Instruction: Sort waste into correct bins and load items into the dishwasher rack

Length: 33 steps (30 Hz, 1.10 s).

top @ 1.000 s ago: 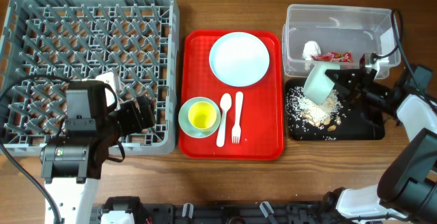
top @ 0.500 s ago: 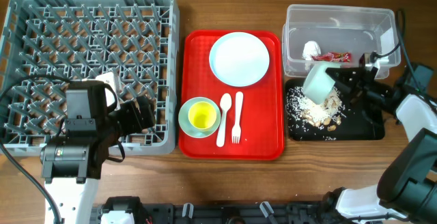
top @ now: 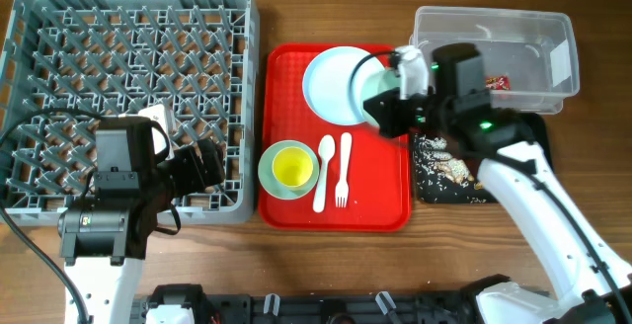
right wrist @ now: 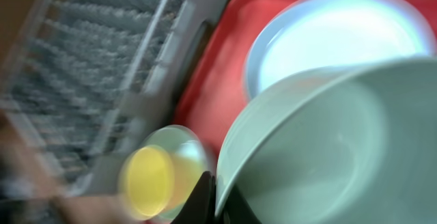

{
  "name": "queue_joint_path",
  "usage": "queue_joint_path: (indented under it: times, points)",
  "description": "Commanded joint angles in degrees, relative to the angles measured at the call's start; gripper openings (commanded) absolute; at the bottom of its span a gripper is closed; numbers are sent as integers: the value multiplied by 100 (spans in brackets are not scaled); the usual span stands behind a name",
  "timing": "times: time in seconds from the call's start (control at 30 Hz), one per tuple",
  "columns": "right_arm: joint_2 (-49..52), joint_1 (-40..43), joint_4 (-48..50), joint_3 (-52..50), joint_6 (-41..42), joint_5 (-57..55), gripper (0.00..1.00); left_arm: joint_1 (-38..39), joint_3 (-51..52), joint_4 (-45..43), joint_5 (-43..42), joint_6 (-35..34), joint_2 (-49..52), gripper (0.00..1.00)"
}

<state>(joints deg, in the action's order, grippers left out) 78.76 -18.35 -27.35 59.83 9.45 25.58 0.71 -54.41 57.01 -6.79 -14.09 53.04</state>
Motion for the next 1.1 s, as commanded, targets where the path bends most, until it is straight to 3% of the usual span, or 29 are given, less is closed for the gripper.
queue_joint_path:
  times: [0.0, 0.33, 0.37, 0.4, 0.47, 0.6, 0.67, 0.77, 0.93, 1.07]
  points:
    - [225, -590, 459, 166, -1222, -1878, 5, 31, -105, -17, -66, -9, -9, 100]
    - [2109, -962, 1757, 166, -1545, -1869, 4, 31, -105, -20, -66, -9, -9, 100]
    - [2225, -962, 1792, 166, -1541, -1864, 7, 31, -105, -20, -66, -9, -9, 100]
    - [2317, -962, 1781, 166, -1532, -1757, 21, 31, -105, -20, -66, -9, -9, 100]
    - [2297, -968, 1720, 168, -1526, -1585, 31, 31, -105, -20, -66, -9, -9, 100]
    - [1639, -970, 828, 393, -1178, -1497, 38, 31, -105, -20, -66, -9, -9, 100]
    - [1045, -973, 98, 713, -595, -994, 41, 31, -105, -20, -66, -9, -9, 100]
    - [706, -1021, -188, 734, 214, 162, 40, 31, -105, -22, -66, -9, -9, 100]
    - [1185, -1655, -1172, 723, 944, -319, 38, 31, -105, -20, -66, -9, -9, 100]
    - [1788, -1941, -1250, 723, 1338, -352, 33, 31, -105, -17, -66, -9, -9, 100]
